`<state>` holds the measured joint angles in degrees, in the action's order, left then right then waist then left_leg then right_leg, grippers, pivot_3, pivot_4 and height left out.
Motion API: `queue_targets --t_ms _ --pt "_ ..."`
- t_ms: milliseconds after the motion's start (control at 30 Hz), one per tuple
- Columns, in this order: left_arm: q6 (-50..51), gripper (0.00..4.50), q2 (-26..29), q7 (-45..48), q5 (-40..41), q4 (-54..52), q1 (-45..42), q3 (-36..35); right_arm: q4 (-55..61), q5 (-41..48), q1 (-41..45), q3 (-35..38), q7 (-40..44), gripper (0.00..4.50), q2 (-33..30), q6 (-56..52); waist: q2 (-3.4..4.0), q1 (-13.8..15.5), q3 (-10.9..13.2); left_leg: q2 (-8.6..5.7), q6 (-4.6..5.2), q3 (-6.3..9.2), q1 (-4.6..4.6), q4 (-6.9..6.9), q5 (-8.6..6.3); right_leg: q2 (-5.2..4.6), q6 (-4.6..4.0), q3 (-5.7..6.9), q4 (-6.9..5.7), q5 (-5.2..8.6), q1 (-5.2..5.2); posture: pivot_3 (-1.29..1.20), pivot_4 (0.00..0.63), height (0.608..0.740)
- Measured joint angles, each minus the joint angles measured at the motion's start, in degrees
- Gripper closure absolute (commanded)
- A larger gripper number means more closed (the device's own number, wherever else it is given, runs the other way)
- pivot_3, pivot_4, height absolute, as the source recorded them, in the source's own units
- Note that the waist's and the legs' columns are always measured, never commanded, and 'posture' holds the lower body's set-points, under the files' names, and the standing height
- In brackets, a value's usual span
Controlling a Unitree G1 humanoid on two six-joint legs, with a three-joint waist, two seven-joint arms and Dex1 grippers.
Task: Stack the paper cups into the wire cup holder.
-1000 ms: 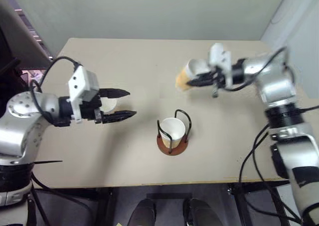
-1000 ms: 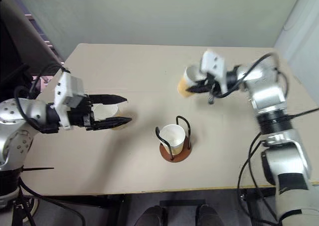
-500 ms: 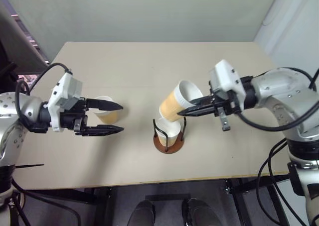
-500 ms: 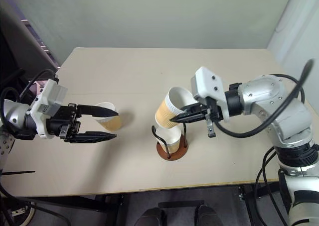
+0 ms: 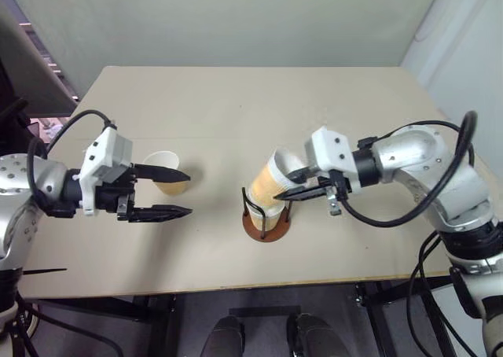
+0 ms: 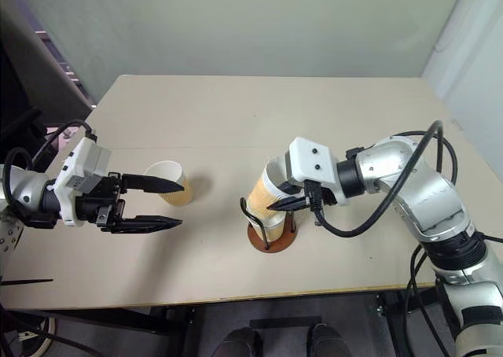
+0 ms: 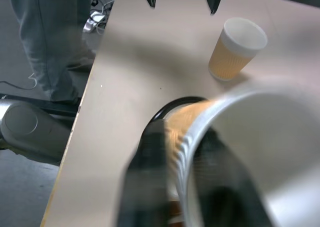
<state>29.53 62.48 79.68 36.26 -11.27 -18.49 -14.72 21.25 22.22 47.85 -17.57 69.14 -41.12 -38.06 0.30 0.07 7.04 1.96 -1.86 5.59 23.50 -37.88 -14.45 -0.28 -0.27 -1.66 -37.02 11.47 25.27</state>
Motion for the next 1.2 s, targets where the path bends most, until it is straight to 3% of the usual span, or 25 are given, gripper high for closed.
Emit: queue_targets --t_ms 267,367,533,767,1000,1200 --pt "-1.70 1.04 0.07 -0.30 -1.61 1.17 0.07 -0.16 -0.46 -0.01 0.50 0.08 0.03 0.04 -0.28 0.21 0.00 0.01 0.00 0.00 0.00 0.00 0.01 0.00 0.00 0.00 -0.01 0.00 0.01 0.00 0.00 0.00 0.150 0.740" --pt "-4.29 1.04 0.45 -3.01 -5.67 5.11 -2.21 0.28 -1.49 2.98 0.34 4.48 0.08 0.04 -1.23 -0.27 0.00 0.20 0.00 0.00 0.00 0.01 0.04 -0.02 0.00 0.00 -0.01 0.00 0.01 0.00 0.01 0.00 0.150 0.740" --pt "-11.68 1.04 3.98 -9.38 -17.56 13.99 -6.77 3.21 -9.77 11.46 -0.54 22.74 -5.66 0.04 0.74 -2.31 -0.04 0.40 -0.04 -0.07 0.01 -0.02 -0.05 -0.04 0.00 -0.03 -0.01 -0.10 0.07 0.00 -0.07 0.00 0.150 0.740" --pt "-19.87 1.04 2.52 -11.41 -28.19 21.11 -10.28 12.89 -11.85 7.56 -3.49 16.53 -11.11 0.04 6.15 -0.44 0.00 -0.04 -0.02 -0.03 -0.01 0.01 0.09 0.20 0.01 0.01 0.46 -0.05 -0.01 -0.28 0.29 0.00 0.150 0.740" --pt "-21.29 1.04 -0.86 -12.12 -32.98 25.49 -12.78 17.83 -11.94 7.20 -1.99 16.25 -11.80 0.04 6.75 0.52 -0.01 0.17 -0.02 -0.02 -0.08 0.06 0.48 0.00 0.05 -0.01 0.49 0.03 0.09 -0.28 0.48 0.00 0.150 0.740" --pt "-22.24 3.18 -2.23 -11.25 -34.01 27.73 -14.03 18.83 -11.55 7.39 -1.96 16.25 -12.12 0.00 6.74 0.44 -0.01 0.22 -0.02 -0.03 -0.07 0.05 0.52 -0.06 0.04 -0.01 0.50 0.02 0.11 -0.28 0.49 0.00 0.150 0.740"
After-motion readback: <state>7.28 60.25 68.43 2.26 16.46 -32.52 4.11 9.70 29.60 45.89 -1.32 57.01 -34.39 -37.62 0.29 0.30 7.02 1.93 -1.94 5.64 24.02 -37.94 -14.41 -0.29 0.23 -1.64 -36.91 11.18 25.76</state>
